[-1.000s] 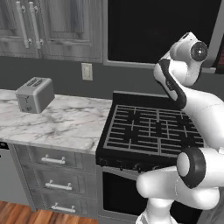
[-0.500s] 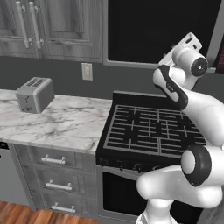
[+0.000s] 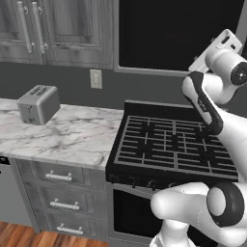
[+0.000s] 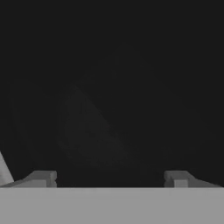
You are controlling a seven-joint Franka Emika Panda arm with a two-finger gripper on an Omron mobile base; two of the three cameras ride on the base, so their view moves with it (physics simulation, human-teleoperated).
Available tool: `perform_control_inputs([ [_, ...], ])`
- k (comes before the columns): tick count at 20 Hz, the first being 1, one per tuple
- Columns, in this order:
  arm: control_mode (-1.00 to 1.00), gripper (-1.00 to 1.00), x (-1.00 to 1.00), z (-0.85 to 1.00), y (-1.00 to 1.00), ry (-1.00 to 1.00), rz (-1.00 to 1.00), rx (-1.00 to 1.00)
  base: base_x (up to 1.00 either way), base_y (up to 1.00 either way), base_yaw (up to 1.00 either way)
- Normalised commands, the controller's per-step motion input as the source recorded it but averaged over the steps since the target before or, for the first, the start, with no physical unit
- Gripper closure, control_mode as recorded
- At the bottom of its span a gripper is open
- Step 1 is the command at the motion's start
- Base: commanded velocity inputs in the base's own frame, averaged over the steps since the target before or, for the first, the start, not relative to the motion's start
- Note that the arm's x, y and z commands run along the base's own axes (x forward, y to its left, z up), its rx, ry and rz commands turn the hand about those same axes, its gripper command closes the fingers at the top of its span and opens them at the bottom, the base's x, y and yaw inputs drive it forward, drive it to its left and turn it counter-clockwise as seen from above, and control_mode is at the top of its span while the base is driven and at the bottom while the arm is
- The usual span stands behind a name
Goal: Place the bowl containing the steak and broccoli in the microwave. Close the microwave door and press the start button to microwave the meal.
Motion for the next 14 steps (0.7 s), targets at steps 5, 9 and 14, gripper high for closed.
perform_control_inputs([
  [5, -1.0, -1.0, -1.0, 0.27, -0.68, 0.09, 0.0, 0.0, 0.0, 0.0, 0.0],
  [9, -1.0, -1.0, -0.95, 0.04, -0.81, 0.1, 0.0, 0.0, 0.0, 0.0, 0.0],
  [14, -1.0, -1.0, -0.26, 0.0, -0.51, 0.02, 0.0, 0.0, 0.0, 0.0, 0.0],
])
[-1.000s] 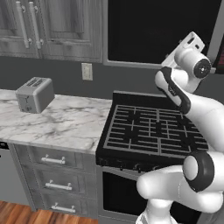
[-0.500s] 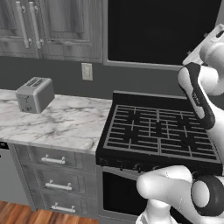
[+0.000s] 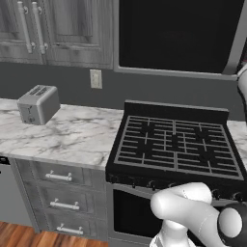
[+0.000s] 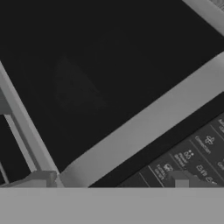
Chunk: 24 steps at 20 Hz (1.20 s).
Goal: Place the bowl containing the steak and broccoli in the microwave. Close the microwave door and press the start button to microwave the meal.
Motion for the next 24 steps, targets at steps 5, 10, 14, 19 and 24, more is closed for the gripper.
perform_control_inputs([
  [5, -1.0, -1.0, 0.0, 0.0, -0.29, 0.0, 0.0, 0.0, 0.0, 0.0, 0.0],
  [10, -1.0, 1.0, -0.1, 0.0, -0.19, 0.0, -0.05, 0.0, 0.0, 0.0, 0.0],
  [14, -1.0, 1.0, -0.22, 0.0, -0.23, 0.0, -0.16, 0.0, 0.0, 0.0, 0.0],
  [19, -1.0, 1.0, -0.21, -0.03, -0.26, 0.0, -0.33, 0.14, 0.0, 0.0, 0.0],
  [24, -1.0, 1.0, -0.14, -0.23, -0.28, 0.0, -0.43, 0.47, 0.0, 0.0, 0.0],
])
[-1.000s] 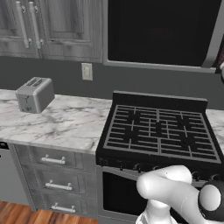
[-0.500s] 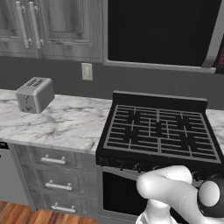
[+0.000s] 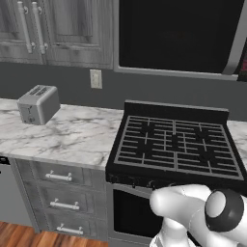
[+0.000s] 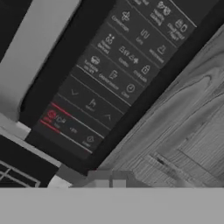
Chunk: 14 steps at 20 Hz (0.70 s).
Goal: Place the bowl containing the steak and broccoli in the microwave. Close the microwave door and press the start button to microwave the meal.
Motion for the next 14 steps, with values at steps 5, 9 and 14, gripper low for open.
perform_control_inputs([
  [5, -1.0, 1.0, -0.1, -0.18, -0.4, -0.02, -0.35, 0.73, 0.0, 0.0, 0.0],
  [9, -1.0, 1.0, -0.12, -0.07, -0.56, -0.12, -0.1, 0.96, 0.0, 0.0, 0.0],
  [14, -1.0, 1.0, -0.02, 0.0, -0.42, -0.3, -0.01, 0.97, 0.0, 0.0, 0.0],
])
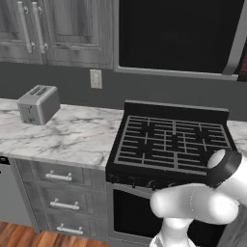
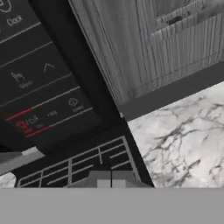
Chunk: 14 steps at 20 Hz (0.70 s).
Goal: Place the bowl containing the steak and broccoli in the microwave. Close the microwave door and press the start button to microwave the meal.
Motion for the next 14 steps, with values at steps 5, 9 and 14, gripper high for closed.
perform_control_inputs([
  [5, -1.0, 1.0, 0.0, -0.13, -0.12, -0.6, -0.04, 0.87, 0.0, 0.0, 0.0],
  [9, -1.0, 1.0, 0.0, -0.37, 0.05, -0.72, -0.19, 0.73, 0.0, 0.0, 0.0],
  [14, -1.0, 1.0, 0.0, -0.05, 0.49, -0.42, -0.3, 0.4, 0.0, 0.0, 0.0],
])
